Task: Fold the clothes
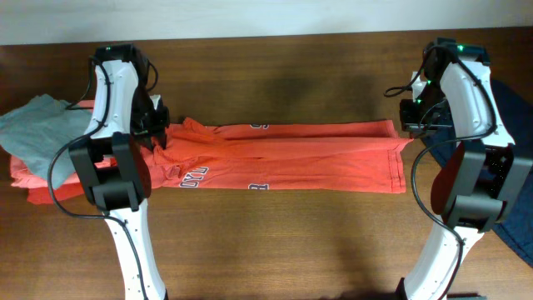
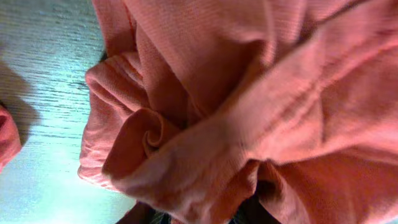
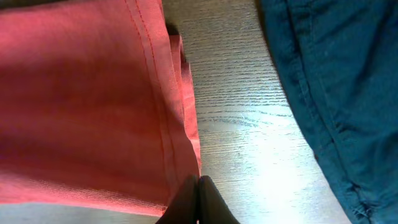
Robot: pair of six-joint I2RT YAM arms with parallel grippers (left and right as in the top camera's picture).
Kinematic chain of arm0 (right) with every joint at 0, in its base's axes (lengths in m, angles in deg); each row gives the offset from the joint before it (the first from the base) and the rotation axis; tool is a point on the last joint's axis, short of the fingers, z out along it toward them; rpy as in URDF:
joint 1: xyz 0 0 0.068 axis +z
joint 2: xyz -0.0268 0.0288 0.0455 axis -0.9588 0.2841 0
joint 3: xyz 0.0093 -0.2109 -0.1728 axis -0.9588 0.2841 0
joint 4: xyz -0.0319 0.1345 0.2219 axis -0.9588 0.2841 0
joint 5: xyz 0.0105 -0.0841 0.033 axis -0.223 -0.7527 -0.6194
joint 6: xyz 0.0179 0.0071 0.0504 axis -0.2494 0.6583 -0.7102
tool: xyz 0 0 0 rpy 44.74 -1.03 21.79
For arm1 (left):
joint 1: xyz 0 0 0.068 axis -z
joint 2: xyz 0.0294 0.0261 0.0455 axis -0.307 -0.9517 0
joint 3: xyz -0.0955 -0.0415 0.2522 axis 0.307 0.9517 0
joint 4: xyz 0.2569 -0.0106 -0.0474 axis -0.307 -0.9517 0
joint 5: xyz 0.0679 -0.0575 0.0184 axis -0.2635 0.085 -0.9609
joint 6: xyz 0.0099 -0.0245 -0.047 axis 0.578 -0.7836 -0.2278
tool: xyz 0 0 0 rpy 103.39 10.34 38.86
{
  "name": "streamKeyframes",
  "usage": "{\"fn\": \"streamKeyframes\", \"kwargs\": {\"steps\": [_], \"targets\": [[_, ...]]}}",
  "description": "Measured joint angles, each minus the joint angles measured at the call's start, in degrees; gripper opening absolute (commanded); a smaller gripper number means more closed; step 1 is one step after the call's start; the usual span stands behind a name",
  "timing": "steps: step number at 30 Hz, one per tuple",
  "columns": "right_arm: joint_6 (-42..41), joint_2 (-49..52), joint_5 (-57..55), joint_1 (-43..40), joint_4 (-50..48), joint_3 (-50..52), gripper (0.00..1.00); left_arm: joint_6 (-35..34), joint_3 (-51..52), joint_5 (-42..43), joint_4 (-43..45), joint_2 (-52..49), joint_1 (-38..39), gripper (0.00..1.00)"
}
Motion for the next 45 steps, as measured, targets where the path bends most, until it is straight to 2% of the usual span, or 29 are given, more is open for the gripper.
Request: {"fn": "streamKeyframes", "kwargs": {"steps": [13,17,18,29,36,40,45], "targets": [[0.11,0.0,-0.24,0.0,3.28,0.26,0.18,2.23,1.07,-0.92,-0.02,0.0,0.0,0.26],[0.24,0.0,-0.39,0.0,3.26,0.33,0.18,3.96,2.93,-1.07,0.0,0.0,0.0,0.26],[0.26,0.0,-0.17,0.0,3.13,0.39,0.17,4.35,3.19,-1.09,0.0,0.0,0.0,0.24],[0.28,0.0,4.04,0.0,-5.42,11.04,0.17,5.64,5.46,-1.79,0.0,0.02,0.0,0.23],[0.26,0.0,4.85,0.0,-15.69,18.8,0.17,5.64,5.6,-1.95,0.57,0.7,0.0,0.23],[0.24,-0.96,4.87,0.0,-18.53,21.42,0.17,5.6,5.9,-2.1,2.99,4.31,0.0,0.24],[0.22,-1.2,4.87,0.0,-18.95,21.86,0.17,5.35,5.9,-2.21,4.52,10.62,-0.02,0.31]]}}
